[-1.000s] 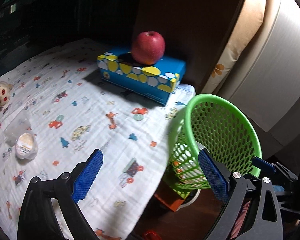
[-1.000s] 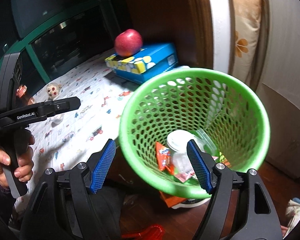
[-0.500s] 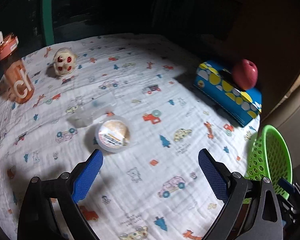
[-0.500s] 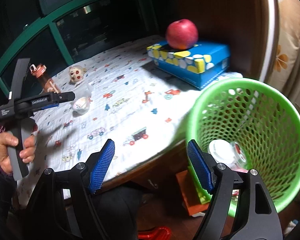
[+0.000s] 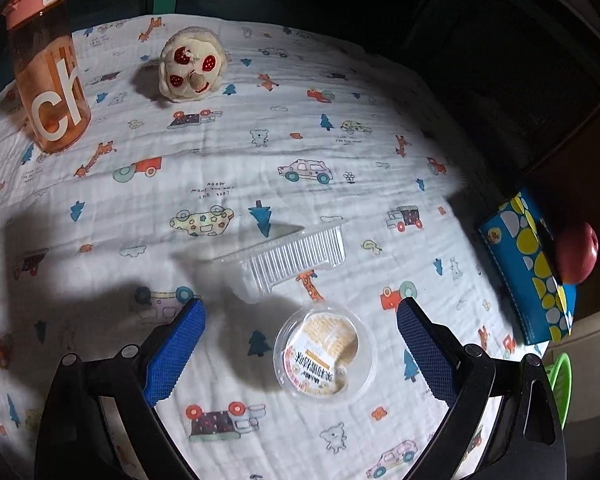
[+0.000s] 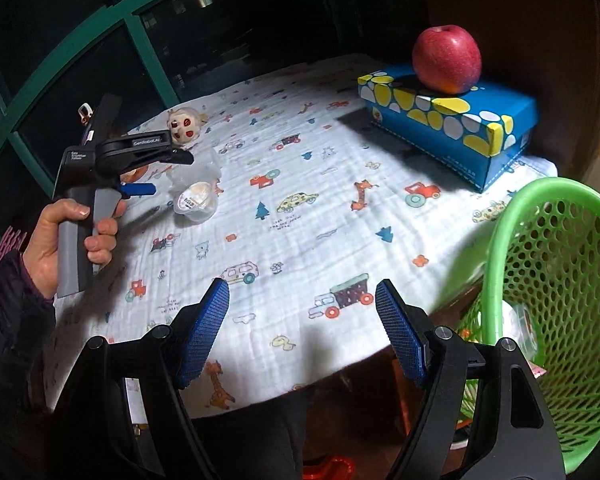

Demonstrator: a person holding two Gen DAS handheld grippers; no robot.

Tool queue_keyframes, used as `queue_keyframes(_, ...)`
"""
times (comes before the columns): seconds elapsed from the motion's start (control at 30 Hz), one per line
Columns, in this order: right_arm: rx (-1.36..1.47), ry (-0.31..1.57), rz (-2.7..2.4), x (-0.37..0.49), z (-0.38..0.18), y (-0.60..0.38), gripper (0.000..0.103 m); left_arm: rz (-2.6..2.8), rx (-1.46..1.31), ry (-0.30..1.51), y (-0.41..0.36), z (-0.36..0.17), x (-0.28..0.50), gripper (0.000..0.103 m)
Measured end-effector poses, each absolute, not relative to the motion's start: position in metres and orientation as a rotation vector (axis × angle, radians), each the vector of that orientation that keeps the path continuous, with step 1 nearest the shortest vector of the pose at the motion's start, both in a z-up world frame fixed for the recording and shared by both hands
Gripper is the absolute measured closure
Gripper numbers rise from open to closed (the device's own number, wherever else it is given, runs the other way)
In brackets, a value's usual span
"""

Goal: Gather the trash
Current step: 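Grasp the clear plastic tray with the left tool while the right tool approaches the sealed cup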

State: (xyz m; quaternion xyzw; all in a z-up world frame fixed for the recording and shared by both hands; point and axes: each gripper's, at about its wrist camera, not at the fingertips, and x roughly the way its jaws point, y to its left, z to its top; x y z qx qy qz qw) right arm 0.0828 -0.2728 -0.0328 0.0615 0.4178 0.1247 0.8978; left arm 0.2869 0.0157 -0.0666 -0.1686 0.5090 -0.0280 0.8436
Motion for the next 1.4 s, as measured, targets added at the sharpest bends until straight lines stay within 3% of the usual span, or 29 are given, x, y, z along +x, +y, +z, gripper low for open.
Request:
queue_keyframes(0.93,0.092,0.923,0.344,0.127,-0.053,-0.232,0.028,0.035,-0.425,1.130,0.015,-0.098,0.340,0.010)
queue_keyframes(1.0,0.093,0.924,0.345,0.129,-0.055,-0.232,0.028,0.011,-0.437,1.121,0.015,-0.098,0.339,0.019)
queue_keyframes(1.17,0.093,0.929,0.349,0.132,-0.058,-0.228,0.028,-0.030,-0.437,1.094,0.017,-0.094,0.334,0.029)
queue_keyframes(1.4,0.073,0.928,0.372,0.140,-0.059,-0.214,0.028,-0.052,-0.438,1.071,0.026,-0.087,0.322,0.035)
